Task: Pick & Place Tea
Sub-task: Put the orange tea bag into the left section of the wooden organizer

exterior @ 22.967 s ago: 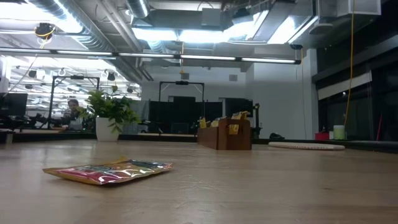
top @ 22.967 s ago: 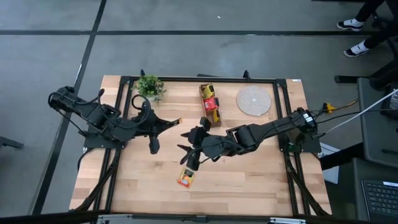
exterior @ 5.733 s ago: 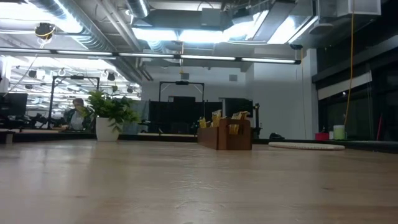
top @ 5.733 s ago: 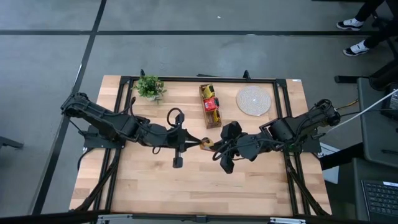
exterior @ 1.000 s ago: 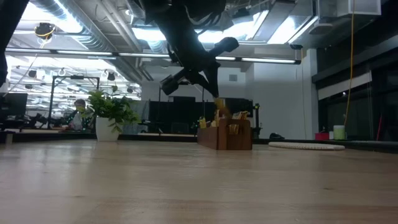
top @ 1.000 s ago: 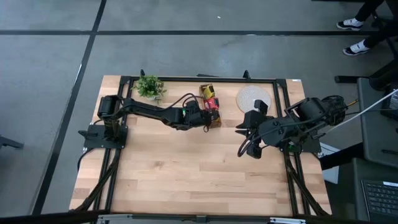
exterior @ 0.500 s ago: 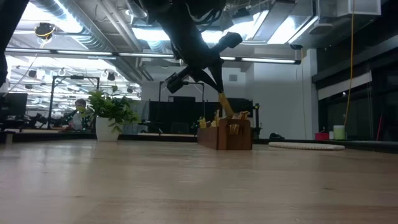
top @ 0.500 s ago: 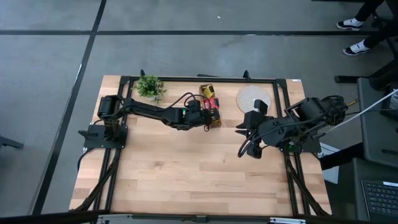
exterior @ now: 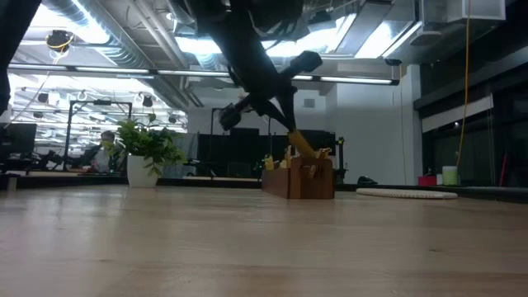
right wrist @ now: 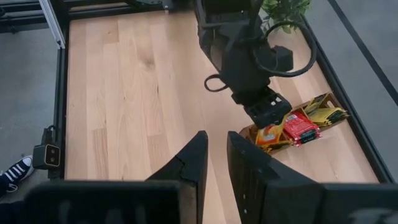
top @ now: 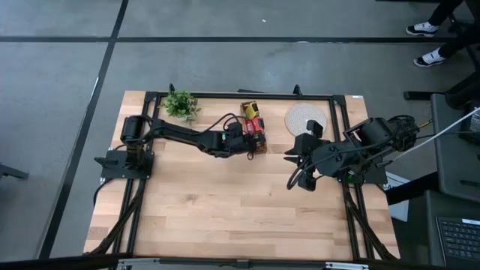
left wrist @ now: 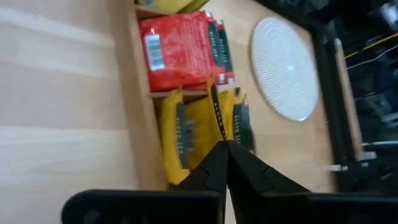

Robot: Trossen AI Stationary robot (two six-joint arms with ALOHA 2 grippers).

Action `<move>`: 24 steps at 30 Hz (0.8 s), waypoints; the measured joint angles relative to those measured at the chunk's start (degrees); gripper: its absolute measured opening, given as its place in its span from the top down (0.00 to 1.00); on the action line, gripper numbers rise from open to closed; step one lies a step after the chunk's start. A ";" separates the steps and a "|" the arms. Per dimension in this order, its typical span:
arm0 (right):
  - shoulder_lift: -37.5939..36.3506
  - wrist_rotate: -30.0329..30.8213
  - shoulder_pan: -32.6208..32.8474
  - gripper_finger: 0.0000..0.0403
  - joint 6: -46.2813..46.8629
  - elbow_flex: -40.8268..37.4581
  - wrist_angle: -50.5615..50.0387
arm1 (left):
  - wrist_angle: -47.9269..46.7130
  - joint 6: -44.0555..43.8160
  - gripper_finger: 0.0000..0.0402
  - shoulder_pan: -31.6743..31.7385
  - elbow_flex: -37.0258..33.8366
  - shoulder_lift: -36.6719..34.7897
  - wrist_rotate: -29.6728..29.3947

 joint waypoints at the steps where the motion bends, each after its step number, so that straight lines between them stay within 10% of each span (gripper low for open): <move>1: 0.00 0.01 0.01 0.84 0.00 0.00 -0.01 | 0.50 -1.05 0.99 0.00 0.01 0.45 0.20; 24: 0.00 0.01 0.01 0.84 0.00 0.02 -0.83 | 1.12 -0.27 1.00 -0.17 0.07 1.39 -1.49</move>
